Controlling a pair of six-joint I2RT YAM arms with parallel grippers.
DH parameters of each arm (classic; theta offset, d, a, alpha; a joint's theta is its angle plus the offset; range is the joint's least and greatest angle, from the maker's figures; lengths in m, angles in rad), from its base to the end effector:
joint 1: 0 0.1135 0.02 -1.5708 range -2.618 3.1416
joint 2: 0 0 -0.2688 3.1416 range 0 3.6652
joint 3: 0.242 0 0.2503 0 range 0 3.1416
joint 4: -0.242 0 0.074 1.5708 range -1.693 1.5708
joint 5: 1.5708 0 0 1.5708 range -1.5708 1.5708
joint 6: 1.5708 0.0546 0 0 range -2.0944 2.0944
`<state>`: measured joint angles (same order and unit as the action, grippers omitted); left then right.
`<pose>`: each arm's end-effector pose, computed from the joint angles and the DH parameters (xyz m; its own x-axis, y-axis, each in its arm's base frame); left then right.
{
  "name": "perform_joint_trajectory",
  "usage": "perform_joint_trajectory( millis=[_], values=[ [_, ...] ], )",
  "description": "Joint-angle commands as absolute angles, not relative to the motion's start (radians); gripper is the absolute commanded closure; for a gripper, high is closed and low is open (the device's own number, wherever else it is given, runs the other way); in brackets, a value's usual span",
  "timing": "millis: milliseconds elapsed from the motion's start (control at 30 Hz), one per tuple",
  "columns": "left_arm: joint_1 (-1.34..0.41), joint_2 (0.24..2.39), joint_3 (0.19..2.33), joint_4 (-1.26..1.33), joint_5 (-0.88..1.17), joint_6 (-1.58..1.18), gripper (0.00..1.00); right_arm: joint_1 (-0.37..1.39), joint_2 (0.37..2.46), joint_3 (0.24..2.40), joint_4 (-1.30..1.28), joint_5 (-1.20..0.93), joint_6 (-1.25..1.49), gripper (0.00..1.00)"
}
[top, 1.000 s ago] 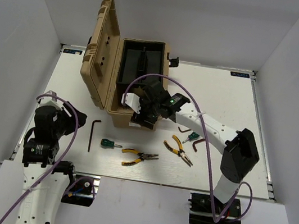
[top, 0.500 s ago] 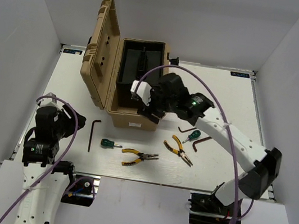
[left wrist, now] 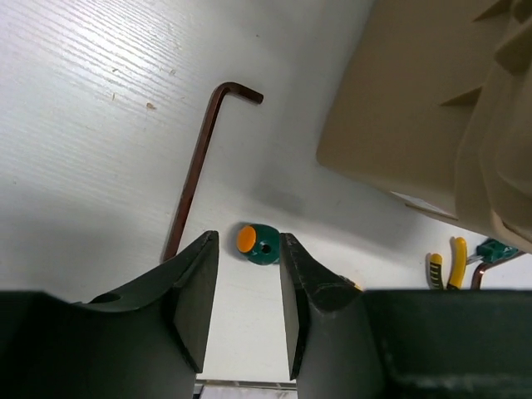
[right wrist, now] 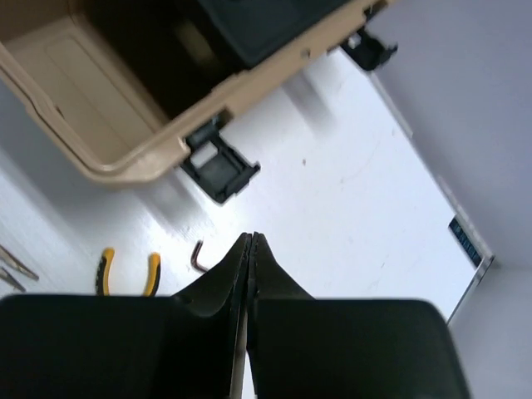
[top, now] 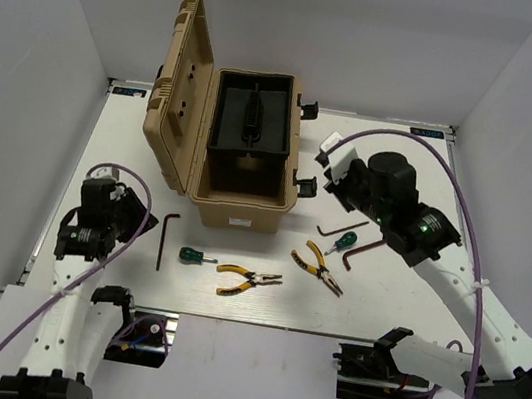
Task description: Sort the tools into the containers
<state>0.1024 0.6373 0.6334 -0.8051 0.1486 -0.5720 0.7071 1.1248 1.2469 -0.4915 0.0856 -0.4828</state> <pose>0.1357 0.0058 0.2399 -0.6055 -0.6004 -0.5224 -0.3892 0.7959 -0.4637 0.1989 0.1638 0.3988 0.0292 -0.5834 -0.8116 -0.6470 0.6079 -0.4603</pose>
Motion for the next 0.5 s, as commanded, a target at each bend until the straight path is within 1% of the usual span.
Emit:
perform_joint_trajectory(
  millis=[0, 133, 233, 267, 367, 467],
  values=[
    [0.101, 0.728, 0.641, -0.735, 0.164, -0.537, 0.54, 0.68, 1.075, 1.194, -0.446, 0.089, -0.433, 1.0],
    [0.101, 0.859, 0.652, -0.698, 0.1, -0.497, 0.53, 0.64, 1.026, 1.14, -0.436, 0.061, -0.413, 1.0],
    [0.101, 0.957, 0.679, -0.67, 0.045, -0.454, 0.49, 0.614, 1.006, 1.108, -0.408, 0.046, -0.385, 1.0],
    [0.101, 1.024, 0.689, -0.67, 0.029, -0.445, 0.48, 0.609, 1.0, 1.097, -0.407, 0.032, -0.379, 1.0],
    [0.083, 1.101, 0.701, -0.66, 0.017, -0.422, 0.45, 0.577, 0.996, 1.075, -0.387, 0.009, -0.35, 1.0],
    [0.072, 1.124, 0.69, -0.634, 0.002, -0.411, 0.43, 0.558, 0.983, 1.062, -0.377, -0.04, -0.331, 1.0]
  ],
)
